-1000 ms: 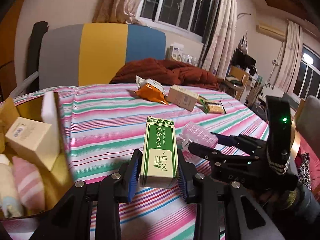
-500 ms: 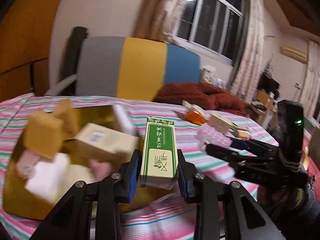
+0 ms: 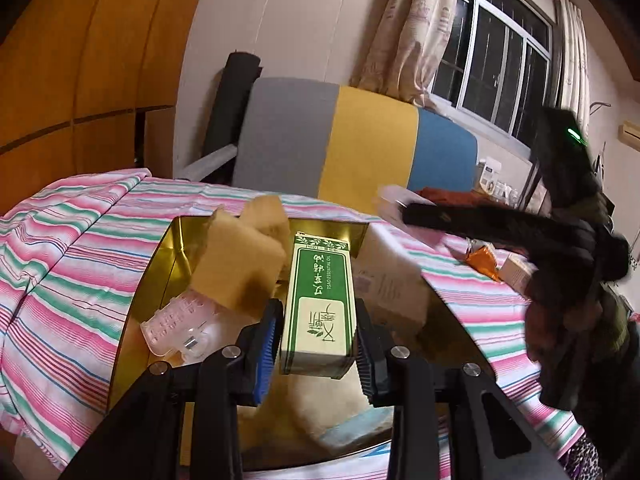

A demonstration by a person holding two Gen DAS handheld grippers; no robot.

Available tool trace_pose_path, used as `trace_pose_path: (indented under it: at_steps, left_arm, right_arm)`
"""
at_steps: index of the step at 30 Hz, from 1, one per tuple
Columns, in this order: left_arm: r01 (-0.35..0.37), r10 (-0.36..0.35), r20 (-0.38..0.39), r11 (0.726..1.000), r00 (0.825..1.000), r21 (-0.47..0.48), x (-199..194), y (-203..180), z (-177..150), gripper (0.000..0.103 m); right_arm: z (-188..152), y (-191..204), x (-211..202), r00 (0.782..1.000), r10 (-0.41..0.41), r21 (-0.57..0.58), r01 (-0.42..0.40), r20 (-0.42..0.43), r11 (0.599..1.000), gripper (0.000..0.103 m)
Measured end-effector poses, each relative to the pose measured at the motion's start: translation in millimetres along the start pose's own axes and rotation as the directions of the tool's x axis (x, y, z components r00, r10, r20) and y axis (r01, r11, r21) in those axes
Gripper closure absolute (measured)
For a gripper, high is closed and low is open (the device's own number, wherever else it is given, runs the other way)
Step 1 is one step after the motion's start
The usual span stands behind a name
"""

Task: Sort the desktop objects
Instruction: 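Carry the green box and roller to the gold tray and release both, then grasp the cream box with red print with the right tool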

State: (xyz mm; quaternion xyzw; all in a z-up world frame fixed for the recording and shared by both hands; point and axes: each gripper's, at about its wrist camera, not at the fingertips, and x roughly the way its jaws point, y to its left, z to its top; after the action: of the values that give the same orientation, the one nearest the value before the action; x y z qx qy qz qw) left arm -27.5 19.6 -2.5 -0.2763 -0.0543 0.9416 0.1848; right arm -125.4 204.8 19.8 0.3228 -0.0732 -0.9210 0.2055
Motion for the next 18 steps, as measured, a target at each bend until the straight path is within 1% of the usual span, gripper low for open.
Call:
trace_pose_path:
  at_steps: [3,5,6,7,10,13,15,18]
  left_arm:
    - [0.005,-0.005,-0.011,1.0,1.0,-0.019,-0.6,8.5,-4.3,0.061]
    - [0.009,-0.009,-0.012,1.0,1.0,-0.03,0.1,11.7,-5.7,0.057]
    - [0.011,-0.011,-0.01,0.999,1.0,-0.036,-0.1,13.0,-5.8,0.055]
    - [0.013,-0.013,-0.007,0.999,1.0,-0.043,-0.6,14.4,-6.0,0.054]
    - [0.01,-0.01,0.004,0.998,1.0,-0.056,-1.6,15.9,-5.1,0.054]
    - [0.008,-0.007,0.022,0.999,1.0,-0.05,-4.5,10.9,-2.2,0.054]
    - [0.006,-0.005,0.032,0.999,0.999,-0.037,-8.0,4.9,-0.9,0.054]
    - [0.03,-0.03,0.034,1.0,0.999,-0.006,-9.6,-9.8,1.3,0.054]
  right_arm:
    - [1.8,-7.6,18.1,1.0,-0.006,0.046,0.007,-0.015,0.999,0.042]
    - [-0.7,-12.6,20.4,1.0,0.002,0.075,0.0,-0.019,0.997,0.036]
    - [-2.2,-15.2,19.4,1.0,0.007,0.085,-0.005,-0.014,0.996,0.035]
    - [-5.1,-18.0,15.8,1.0,0.003,0.092,-0.003,-0.004,0.996,0.035]
    - [-11.2,-27.6,0.1,1.0,-0.003,0.106,0.002,0.013,0.994,0.035]
    - [-20.9,-41.4,-17.9,0.999,-0.021,0.134,0.016,0.035,0.991,0.035]
    - [-30.9,-54.8,-32.1,0.998,-0.047,0.157,0.04,0.043,0.987,0.034]
    - [-52.6,-83.9,-56.0,0.994,-0.103,0.204,0.093,0.042,0.975,0.032]
